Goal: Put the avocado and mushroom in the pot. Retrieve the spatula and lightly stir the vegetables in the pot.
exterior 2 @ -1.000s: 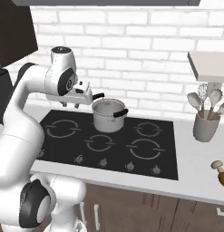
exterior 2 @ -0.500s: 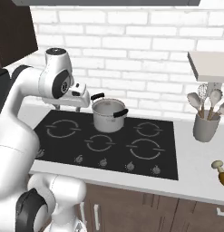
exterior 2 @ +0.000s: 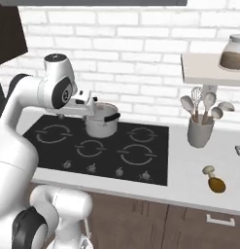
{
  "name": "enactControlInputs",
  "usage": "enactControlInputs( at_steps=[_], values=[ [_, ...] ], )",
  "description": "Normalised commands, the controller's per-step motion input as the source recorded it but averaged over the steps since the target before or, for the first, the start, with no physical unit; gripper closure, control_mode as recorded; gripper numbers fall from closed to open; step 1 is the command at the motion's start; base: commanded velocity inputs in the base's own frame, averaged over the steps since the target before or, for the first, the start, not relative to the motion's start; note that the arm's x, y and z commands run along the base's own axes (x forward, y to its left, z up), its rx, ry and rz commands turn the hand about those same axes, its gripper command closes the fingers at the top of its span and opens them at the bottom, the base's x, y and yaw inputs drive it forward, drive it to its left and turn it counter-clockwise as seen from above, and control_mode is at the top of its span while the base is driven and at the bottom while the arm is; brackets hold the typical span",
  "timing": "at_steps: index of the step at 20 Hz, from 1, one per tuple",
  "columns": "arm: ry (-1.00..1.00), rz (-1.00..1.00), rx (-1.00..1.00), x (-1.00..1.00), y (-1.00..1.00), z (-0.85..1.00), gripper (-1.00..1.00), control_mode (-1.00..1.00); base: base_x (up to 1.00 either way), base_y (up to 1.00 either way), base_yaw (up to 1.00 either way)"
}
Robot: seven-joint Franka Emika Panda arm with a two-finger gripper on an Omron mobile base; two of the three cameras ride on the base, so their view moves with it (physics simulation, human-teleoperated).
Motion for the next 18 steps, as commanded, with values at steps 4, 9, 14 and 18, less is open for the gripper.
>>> enactControlInputs(
  at_steps=[4,9,14,18],
  values=[
    [0.00,0.00,0.00,0.00,0.00,0.00,-1.00,1.00,-0.30,-0.87,0.00],
    [0.00,0.00,0.00,0.00,0.00,0.00,-1.00,1.00,-0.04,-0.79,0.00],
    [0.00,0.00,0.00,0.00,0.00,0.00,-1.00,1.00,0.18,-0.31,0.00],
    [0.00,0.00,0.00,0.00,0.00,0.00,-1.00,1.00,0.46,0.00,0.00]
  ],
)
